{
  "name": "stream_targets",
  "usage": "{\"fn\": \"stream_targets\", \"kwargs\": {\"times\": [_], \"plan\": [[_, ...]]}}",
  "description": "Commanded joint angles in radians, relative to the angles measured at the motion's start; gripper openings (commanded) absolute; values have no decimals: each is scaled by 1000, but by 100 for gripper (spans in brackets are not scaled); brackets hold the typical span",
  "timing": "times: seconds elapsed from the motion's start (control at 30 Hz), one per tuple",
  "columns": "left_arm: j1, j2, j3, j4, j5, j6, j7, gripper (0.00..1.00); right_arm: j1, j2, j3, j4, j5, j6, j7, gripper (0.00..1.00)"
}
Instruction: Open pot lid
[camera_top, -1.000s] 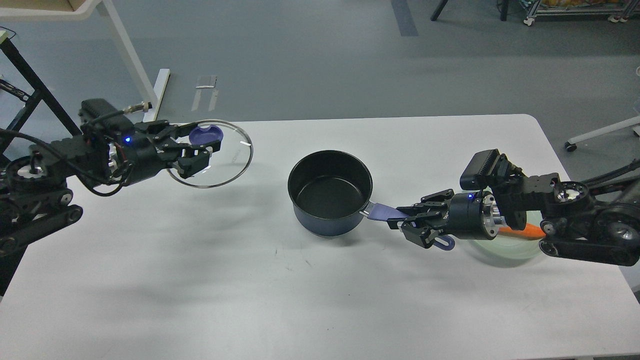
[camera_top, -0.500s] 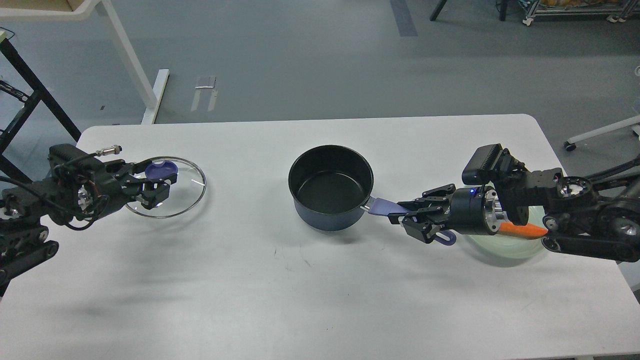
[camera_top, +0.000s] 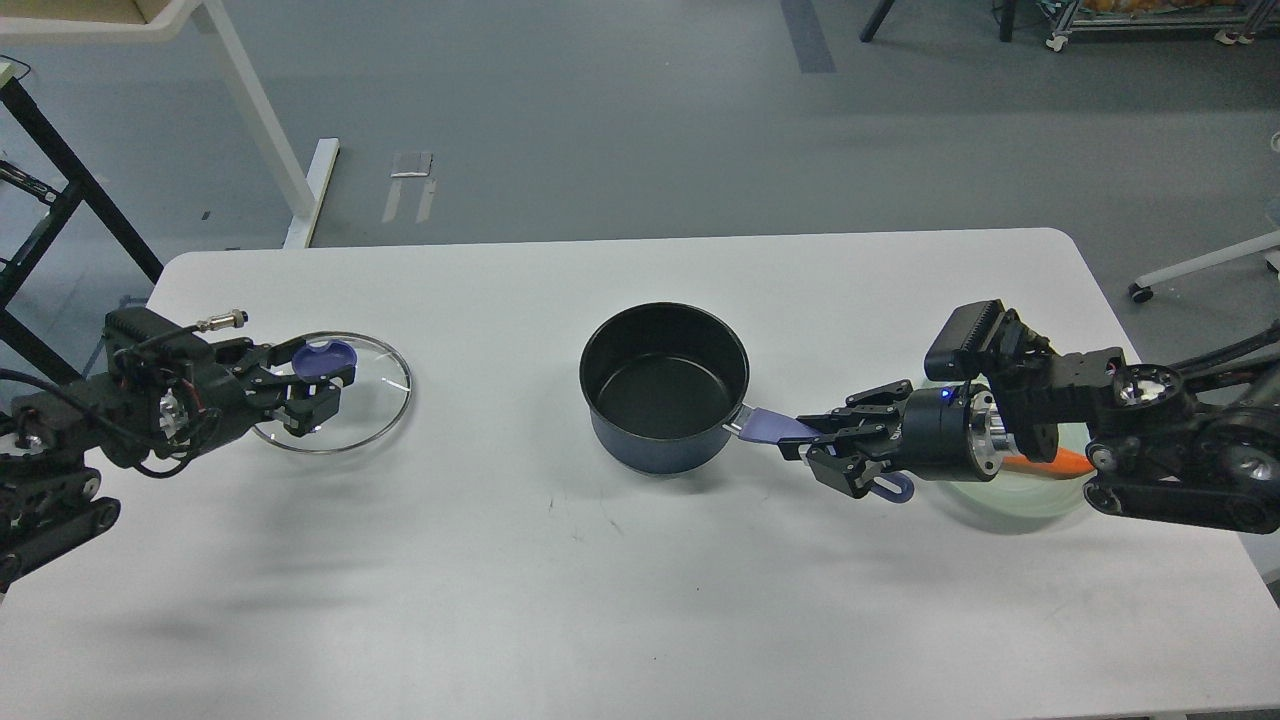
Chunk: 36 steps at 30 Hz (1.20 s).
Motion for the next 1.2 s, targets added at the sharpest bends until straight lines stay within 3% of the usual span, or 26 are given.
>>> {"fn": "stream_targets", "kwargs": {"times": [0.0,0.17,0.27,0.6,0.7,0.8,1.03,1.17], "plan": [[2,-4,-1,0,-2,0,0,53,-2,0,0,0,0,0,-1,22],[4,-5,-1,0,-42,0,0,60,-2,1,0,0,0,0,-1,22],[2,-5,-1,0,-45,0,2,82,-2,0,0,0,0,2,1,22],[1,-4,-1,-2,-45,-2,-2,83,-2,0,0,0,0,0,-1,26],[-9,-2,-20,-3,-73,0,-3,91,-2,-2,3,0,1,0,-1,43],[-31,1,-24,-5,-232,-2,-2,99,-2,-3,9,0,4,0,2,66],[-117,-4,-21,-3,-649,-16,9,99,-3,-28,55,-2,12,-12,27,93],[-160,-14,-26,-2,-792,-17,9,99,-39,-81,191,-15,73,-12,27,98]]}}
